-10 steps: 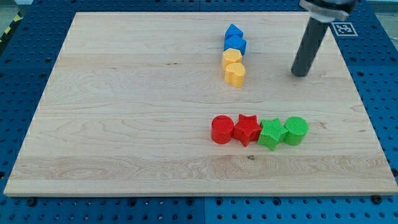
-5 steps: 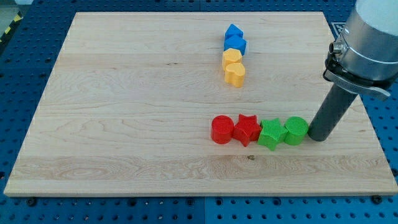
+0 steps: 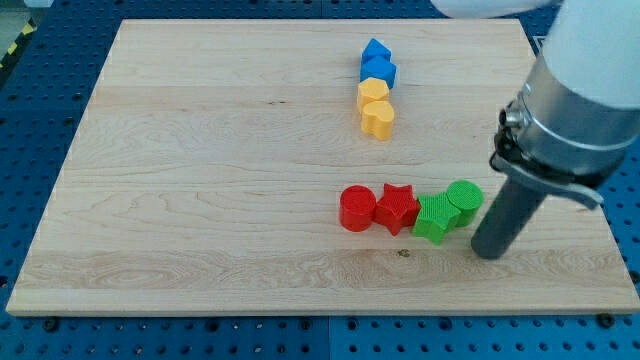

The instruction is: Move the green circle above the red star

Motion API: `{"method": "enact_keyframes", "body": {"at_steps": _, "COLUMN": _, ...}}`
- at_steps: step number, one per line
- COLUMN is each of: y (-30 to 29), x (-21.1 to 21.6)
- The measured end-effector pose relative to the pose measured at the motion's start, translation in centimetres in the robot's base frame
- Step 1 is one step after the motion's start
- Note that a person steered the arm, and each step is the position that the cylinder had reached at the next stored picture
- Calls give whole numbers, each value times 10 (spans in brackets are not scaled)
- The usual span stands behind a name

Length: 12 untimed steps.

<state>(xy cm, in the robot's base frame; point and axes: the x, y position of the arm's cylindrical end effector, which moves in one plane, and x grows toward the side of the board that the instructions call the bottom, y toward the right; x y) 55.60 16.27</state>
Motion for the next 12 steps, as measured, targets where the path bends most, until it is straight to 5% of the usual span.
{"method": "enact_keyframes", "body": {"at_steps": 7, "y": -21, "x": -90}}
{"method": "enact_keyframes", "body": {"at_steps": 12, "y": -60, "x": -90}}
